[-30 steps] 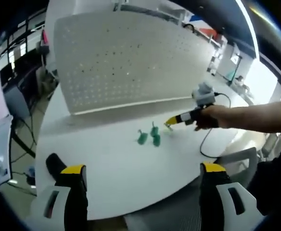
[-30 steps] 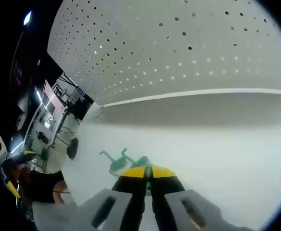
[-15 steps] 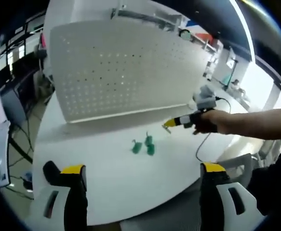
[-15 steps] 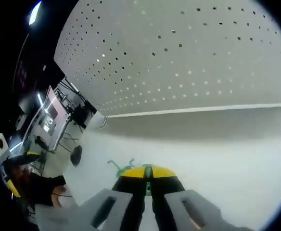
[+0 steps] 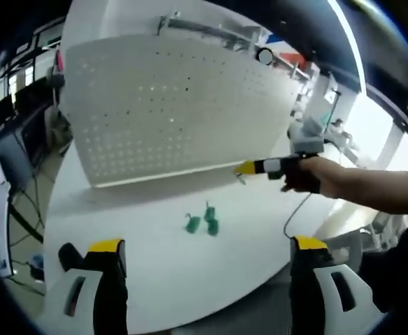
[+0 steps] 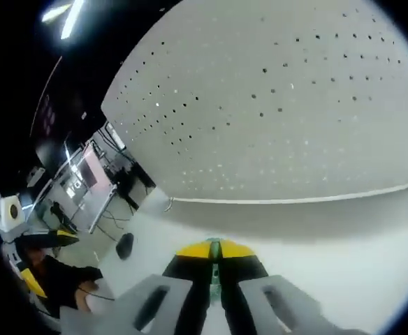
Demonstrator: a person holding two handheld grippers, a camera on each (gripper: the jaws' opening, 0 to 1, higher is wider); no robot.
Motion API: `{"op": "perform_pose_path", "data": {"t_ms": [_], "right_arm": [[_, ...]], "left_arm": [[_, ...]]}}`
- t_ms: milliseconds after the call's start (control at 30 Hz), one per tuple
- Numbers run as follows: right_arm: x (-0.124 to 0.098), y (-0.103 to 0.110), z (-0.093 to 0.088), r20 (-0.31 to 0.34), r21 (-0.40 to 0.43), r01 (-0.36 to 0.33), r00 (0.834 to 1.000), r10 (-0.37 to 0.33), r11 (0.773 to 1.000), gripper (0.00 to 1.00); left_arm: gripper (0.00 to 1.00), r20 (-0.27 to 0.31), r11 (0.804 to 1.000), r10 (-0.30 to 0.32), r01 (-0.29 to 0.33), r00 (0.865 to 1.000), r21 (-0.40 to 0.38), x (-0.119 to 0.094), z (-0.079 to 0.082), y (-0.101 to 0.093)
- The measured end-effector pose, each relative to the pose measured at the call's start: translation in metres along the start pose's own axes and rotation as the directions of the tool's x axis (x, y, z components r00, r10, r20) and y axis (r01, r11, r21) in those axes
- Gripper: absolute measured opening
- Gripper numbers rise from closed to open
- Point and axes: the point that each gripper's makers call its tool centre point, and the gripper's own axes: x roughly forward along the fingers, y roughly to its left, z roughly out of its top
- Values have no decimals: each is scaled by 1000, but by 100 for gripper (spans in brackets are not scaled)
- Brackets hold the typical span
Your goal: Insert the hook assembly into the mounting plate slot until the hook locks in place.
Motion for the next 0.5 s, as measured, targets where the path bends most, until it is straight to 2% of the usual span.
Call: {"op": "perform_pose_path", "data": {"t_ms": [267, 500], "right_arm": [[-11, 19, 18, 51, -24, -29, 998, 30, 999, 0], [-27, 36, 30, 102, -50, -46, 994, 51, 998, 0]], "left_arm": [[99, 9, 1000, -9, 8, 1000, 17, 5, 11, -5], [99, 22, 1000, -14, 15, 1000, -10, 6, 14, -8]]}}
